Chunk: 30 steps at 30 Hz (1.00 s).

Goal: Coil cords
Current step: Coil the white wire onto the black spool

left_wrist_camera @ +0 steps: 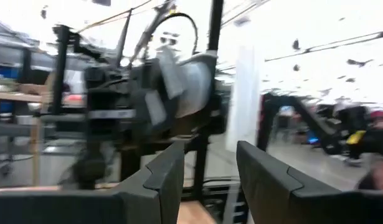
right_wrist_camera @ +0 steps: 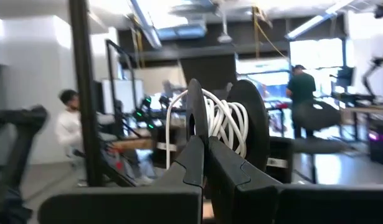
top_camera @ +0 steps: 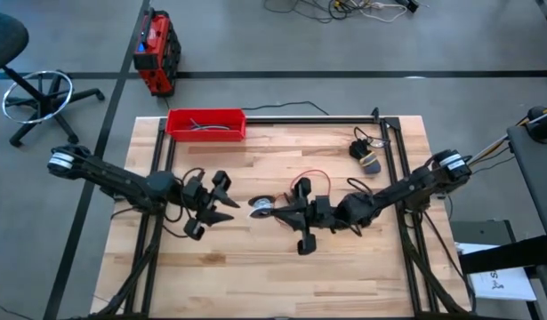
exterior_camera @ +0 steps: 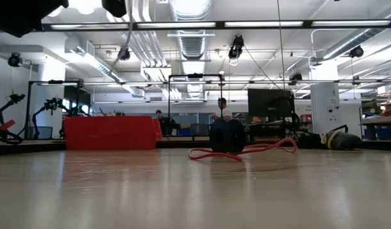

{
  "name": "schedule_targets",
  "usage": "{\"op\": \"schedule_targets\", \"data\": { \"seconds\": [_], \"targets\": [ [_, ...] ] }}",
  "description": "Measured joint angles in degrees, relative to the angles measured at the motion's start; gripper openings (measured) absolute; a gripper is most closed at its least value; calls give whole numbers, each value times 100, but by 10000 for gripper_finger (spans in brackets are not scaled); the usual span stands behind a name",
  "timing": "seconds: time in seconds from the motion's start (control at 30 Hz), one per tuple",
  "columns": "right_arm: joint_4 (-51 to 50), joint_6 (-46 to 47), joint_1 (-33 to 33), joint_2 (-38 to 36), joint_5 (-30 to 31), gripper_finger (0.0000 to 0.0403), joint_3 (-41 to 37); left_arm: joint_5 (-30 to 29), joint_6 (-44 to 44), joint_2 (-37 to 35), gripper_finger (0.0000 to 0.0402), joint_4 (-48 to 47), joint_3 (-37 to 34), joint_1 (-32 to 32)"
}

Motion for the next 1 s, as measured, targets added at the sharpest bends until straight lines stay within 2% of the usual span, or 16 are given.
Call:
{"op": "schedule_targets", "data": {
  "seconds": [0.13, 0.27, 0.33, 0.57, 0.77, 0.9, 1.0],
  "targets": [
    [-389, -3, -40, -86, 262, 0, -3, 334, -224, 392, 148, 195, 127, 0],
    [-452, 1, -63, -126, 261, 0, -3, 1020, -129, 786, 158, -215, 350, -2],
    [-569, 4, -66, -154, 260, 0, -3, 1073, -69, 942, 161, -354, 461, -5],
    [-699, 56, -63, -200, 245, 0, -3, 873, 189, 1220, 154, -896, 663, 4],
    [-745, 26, -44, -200, 198, 0, -3, 836, 208, 1024, 135, -1448, 675, 11],
    [-784, 62, -44, -200, 185, 0, -3, 220, 110, 860, 133, -2231, 562, -2],
    [-871, 66, -45, -200, 180, 0, -3, 122, 85, 857, 145, -2123, 520, 4]
  ]
}}
